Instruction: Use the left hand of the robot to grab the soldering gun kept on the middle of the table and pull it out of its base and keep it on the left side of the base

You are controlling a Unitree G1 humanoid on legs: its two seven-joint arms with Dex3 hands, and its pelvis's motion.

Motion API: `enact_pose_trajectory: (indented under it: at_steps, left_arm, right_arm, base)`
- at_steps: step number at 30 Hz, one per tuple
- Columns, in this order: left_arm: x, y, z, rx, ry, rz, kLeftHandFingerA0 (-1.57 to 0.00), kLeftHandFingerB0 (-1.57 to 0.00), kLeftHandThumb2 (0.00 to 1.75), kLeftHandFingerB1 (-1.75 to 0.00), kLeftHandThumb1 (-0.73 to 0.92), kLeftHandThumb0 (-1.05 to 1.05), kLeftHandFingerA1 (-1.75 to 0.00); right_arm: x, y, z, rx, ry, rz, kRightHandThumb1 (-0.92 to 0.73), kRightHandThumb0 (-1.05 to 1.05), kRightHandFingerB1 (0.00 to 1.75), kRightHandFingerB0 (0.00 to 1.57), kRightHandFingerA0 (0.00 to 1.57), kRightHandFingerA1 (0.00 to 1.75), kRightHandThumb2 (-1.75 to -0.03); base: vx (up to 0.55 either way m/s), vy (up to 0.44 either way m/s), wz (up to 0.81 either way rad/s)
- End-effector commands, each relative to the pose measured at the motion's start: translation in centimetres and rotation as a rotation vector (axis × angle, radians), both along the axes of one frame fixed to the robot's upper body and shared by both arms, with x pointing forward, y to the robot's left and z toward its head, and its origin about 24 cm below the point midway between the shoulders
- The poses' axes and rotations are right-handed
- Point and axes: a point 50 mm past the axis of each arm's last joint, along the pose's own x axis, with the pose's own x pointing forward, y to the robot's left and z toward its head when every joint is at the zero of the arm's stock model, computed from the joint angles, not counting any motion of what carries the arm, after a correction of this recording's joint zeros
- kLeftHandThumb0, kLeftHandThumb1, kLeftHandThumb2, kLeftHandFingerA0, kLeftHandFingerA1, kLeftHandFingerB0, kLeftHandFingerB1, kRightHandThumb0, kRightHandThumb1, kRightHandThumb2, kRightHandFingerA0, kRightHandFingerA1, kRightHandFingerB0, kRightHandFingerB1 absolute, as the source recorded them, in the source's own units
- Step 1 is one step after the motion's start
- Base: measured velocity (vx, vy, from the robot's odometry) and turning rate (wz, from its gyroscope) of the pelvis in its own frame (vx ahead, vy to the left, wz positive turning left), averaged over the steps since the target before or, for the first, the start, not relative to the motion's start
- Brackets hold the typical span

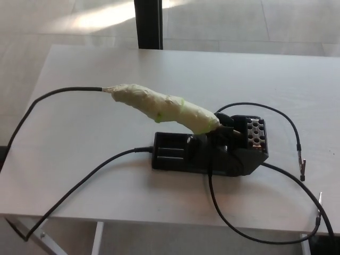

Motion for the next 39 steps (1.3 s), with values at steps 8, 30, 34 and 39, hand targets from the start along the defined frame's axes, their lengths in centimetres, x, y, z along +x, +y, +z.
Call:
enact_pose_trajectory:
  at_steps: [8, 30, 34, 39]
  left_arm:
    - [5.9, 0.2, 3.5, 0.011, -0.190, -0.097, -0.83, -0.58, 0.96, -0.62, 0.47, -0.75, -0.73]
    - [29.0, -14.1, 22.9, 0.157, -0.749, -0.847, -0.52, -0.38, 0.91, -0.55, 0.55, -0.57, -0.63]
    - [29.9, -16.9, 23.3, 0.200, -0.752, -0.982, -0.58, -0.41, 0.62, -0.42, 0.72, -0.53, -0.54]
    - [30.3, -19.8, 22.9, 0.221, -0.705, -1.145, -0.56, -0.38, 0.91, -0.56, 0.53, -0.60, -0.66]
  right_arm:
    - [-0.2, -0.9, 0.9, -0.016, -0.105, -0.059, -0.59, -1.05, 1.34, 0.00, 1.19, 1.38, -0.83]
    - [0.1, -0.9, 1.0, -0.012, -0.096, -0.044, -0.61, -1.05, 1.24, 0.00, 1.13, 1.40, -0.83]
    - [0.1, -0.9, 1.0, -0.011, -0.088, -0.038, -0.42, -1.05, 0.86, 0.09, 1.09, 1.37, -1.14]
    - [0.2, -1.1, 1.2, -0.010, -0.110, -0.056, -0.62, -1.05, 1.30, 0.00, 1.07, 1.47, -0.82]
  base:
    - [0.00, 0.000, 0.01]
    - [0.00, 0.000, 0.00]
    - [0.00, 0.000, 0.00]
    - [0.00, 0.000, 0.00]
